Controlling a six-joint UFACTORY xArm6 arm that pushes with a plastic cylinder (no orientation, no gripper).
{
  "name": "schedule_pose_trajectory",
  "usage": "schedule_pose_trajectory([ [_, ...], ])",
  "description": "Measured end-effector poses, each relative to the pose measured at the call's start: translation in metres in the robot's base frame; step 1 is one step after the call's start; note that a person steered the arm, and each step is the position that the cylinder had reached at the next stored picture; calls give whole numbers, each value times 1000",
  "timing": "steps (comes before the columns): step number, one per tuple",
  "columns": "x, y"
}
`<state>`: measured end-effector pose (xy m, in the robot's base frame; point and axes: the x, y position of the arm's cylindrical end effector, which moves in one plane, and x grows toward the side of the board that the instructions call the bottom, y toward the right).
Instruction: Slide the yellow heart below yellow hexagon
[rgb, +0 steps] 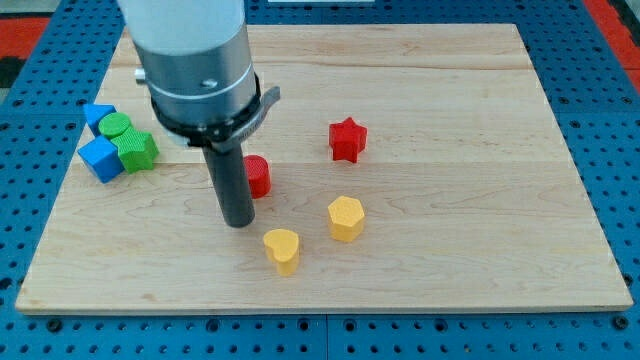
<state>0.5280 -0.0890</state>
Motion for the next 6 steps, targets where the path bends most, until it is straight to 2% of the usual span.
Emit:
schedule_pose_trajectory([
  [1, 12, 44],
  [2, 44, 58],
  [4, 54, 0],
  [5, 90, 30],
  [6, 91, 57],
])
